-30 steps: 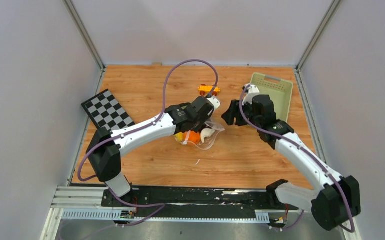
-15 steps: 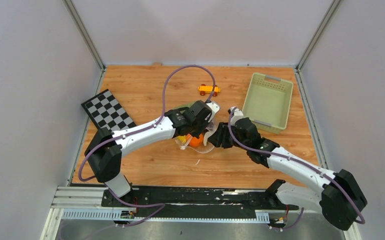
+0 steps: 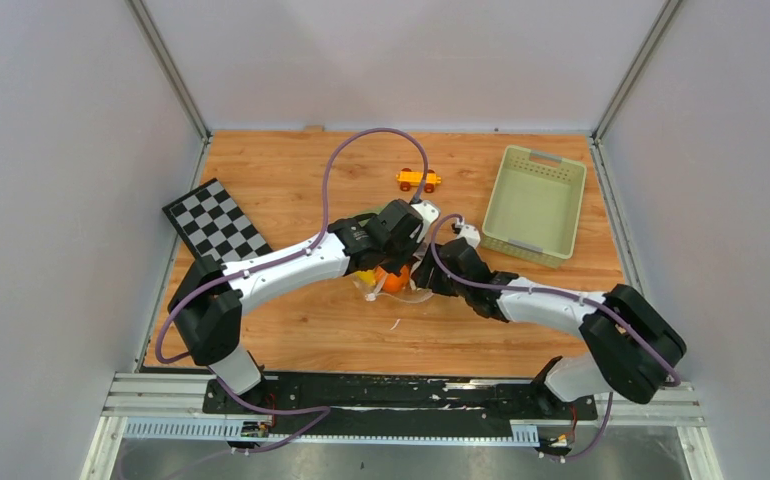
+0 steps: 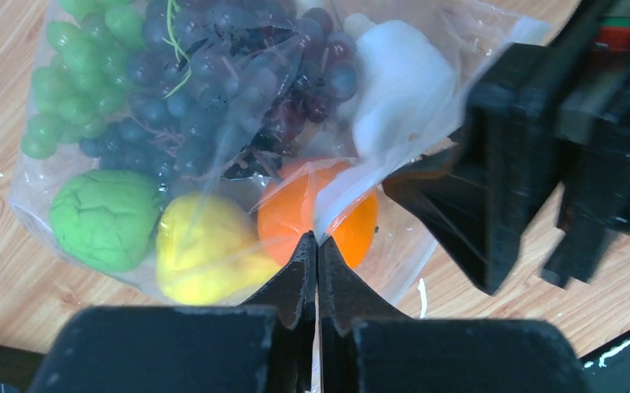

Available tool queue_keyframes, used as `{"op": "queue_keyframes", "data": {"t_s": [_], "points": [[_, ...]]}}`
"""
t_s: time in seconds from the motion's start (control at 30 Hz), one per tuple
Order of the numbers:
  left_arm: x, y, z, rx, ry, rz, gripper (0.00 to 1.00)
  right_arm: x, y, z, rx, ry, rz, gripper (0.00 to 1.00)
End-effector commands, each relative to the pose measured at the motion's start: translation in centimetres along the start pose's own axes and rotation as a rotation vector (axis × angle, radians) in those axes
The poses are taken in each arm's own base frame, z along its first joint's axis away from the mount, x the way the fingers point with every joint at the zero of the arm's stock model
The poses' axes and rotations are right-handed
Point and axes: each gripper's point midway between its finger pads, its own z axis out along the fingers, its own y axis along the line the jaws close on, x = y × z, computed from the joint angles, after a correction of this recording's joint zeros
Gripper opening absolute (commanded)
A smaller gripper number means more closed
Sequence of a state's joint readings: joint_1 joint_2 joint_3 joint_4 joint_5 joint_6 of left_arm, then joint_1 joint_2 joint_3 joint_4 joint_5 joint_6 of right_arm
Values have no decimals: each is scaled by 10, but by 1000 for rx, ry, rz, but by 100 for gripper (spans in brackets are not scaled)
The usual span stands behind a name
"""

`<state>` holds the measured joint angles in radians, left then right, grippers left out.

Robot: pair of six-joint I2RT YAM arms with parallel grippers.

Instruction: Open the zip-top bag and remove the fake food

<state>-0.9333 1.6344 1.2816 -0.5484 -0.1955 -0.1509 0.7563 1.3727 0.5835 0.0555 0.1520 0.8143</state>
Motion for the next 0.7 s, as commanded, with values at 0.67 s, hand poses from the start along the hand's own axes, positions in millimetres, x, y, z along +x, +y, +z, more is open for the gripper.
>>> {"op": "queue_keyframes", "data": {"t_s": [0.67], "points": [[-10, 16, 4, -9, -41, -106, 0, -50, -2, 46, 147, -175, -112, 34]]}}
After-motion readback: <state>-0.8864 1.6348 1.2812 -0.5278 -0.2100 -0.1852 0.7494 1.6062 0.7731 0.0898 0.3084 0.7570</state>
